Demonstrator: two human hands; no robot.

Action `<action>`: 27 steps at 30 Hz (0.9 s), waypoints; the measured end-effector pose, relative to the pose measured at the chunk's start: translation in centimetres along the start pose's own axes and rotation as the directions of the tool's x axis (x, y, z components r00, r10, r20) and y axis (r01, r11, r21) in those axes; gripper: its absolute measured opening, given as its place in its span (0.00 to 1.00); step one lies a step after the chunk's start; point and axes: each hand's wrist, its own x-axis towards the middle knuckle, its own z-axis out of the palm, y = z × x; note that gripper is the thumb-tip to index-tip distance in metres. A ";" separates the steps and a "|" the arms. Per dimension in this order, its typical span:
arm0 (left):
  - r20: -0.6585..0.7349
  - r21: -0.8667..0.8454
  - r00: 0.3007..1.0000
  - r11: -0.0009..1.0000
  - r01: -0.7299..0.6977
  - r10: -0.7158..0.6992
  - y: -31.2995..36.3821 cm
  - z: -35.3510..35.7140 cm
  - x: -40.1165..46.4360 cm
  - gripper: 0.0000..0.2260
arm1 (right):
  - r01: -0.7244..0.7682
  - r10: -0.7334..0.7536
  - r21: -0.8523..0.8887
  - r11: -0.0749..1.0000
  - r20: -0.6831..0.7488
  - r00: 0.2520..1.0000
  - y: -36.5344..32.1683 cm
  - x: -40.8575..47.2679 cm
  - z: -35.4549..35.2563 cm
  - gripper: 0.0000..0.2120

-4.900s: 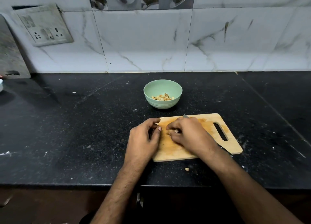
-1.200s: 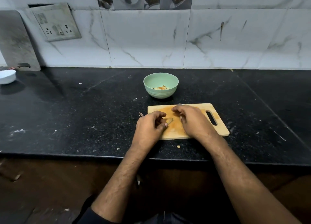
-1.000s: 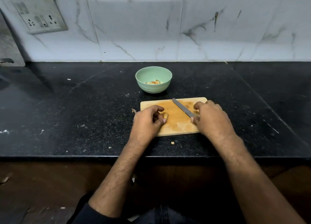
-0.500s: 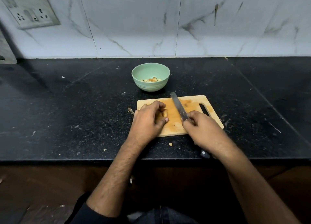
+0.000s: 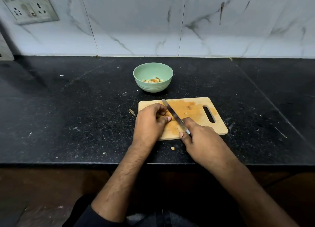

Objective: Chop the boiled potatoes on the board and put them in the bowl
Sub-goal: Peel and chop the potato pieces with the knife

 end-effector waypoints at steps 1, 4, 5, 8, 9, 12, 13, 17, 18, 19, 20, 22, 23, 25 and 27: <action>-0.019 0.030 1.000 0.999 -0.009 0.010 0.1 0.2 -0.1 0.08 | -0.009 0.009 -0.037 0.999 -0.008 1.000 -0.2 0.0 0.1 0.12; -0.053 0.090 0.999 0.996 0.001 0.003 0.4 0.5 -0.2 0.08 | -0.053 0.053 -0.125 0.991 0.000 0.999 -0.7 -0.1 -0.2 0.15; -0.058 0.101 0.998 0.995 0.003 0.002 0.4 0.6 -0.3 0.09 | -0.059 0.060 -0.157 0.986 0.003 0.998 -0.8 -0.1 -0.3 0.15; -0.070 0.104 0.998 0.995 0.007 0.001 0.6 0.7 -0.4 0.10 | -0.050 0.048 -0.251 0.967 -0.013 0.999 -1.0 -0.3 -0.6 0.14; -0.075 0.108 0.997 0.994 0.008 0.000 0.7 0.8 -0.4 0.10 | -0.044 0.042 -0.275 0.960 -0.014 0.999 -1.0 -0.3 -0.6 0.13; -0.090 0.129 0.996 0.991 0.019 -0.008 0.9 1.1 -0.4 0.10 | -0.027 0.028 -0.322 0.946 -0.002 1.000 -1.1 -0.2 -0.6 0.13; -0.092 0.121 0.996 0.992 0.031 -0.020 0.9 1.2 -0.4 0.10 | -0.024 0.028 -0.326 0.945 0.008 1.000 -1.1 -0.2 -0.7 0.13; -0.098 0.052 0.993 0.996 0.078 -0.073 0.8 1.1 -0.3 0.08 | -0.024 0.045 -0.322 0.946 0.057 0.997 -1.1 0.0 -0.9 0.13; -0.100 0.052 0.992 0.995 0.082 -0.077 0.9 1.1 -0.3 0.08 | -0.026 0.050 -0.312 0.950 0.069 0.996 -1.0 0.1 -1.0 0.13; -0.102 0.058 0.992 0.995 0.084 -0.078 1.0 1.1 -0.4 0.08 | -0.029 0.056 -0.297 0.955 0.081 0.995 -1.0 0.2 -1.1 0.12; -0.105 0.063 0.991 0.994 0.086 -0.079 1.0 1.1 -0.3 0.08 | -0.032 0.061 -0.285 0.958 0.093 0.994 -1.0 0.3 -1.2 0.12; -0.100 0.065 0.992 0.994 0.089 -0.082 1.2 1.1 -0.3 0.08 | -0.034 0.067 -0.279 0.960 0.110 0.992 -0.9 0.5 -1.5 0.12; -0.098 0.066 0.992 0.994 0.087 -0.081 1.2 1.1 -0.3 0.08 | -0.034 0.070 -0.278 0.960 0.119 0.990 -0.8 0.7 -1.7 0.12; -0.093 0.069 0.993 0.994 0.081 -0.075 1.2 1.0 -0.2 0.07 | -0.027 0.069 -0.281 0.959 0.139 0.988 -0.7 1.0 -2.2 0.12; -0.090 0.085 0.994 0.994 0.074 -0.066 1.3 1.0 -0.1 0.07 | -0.013 0.062 -0.289 0.957 0.162 0.985 -0.7 1.2 -2.4 0.11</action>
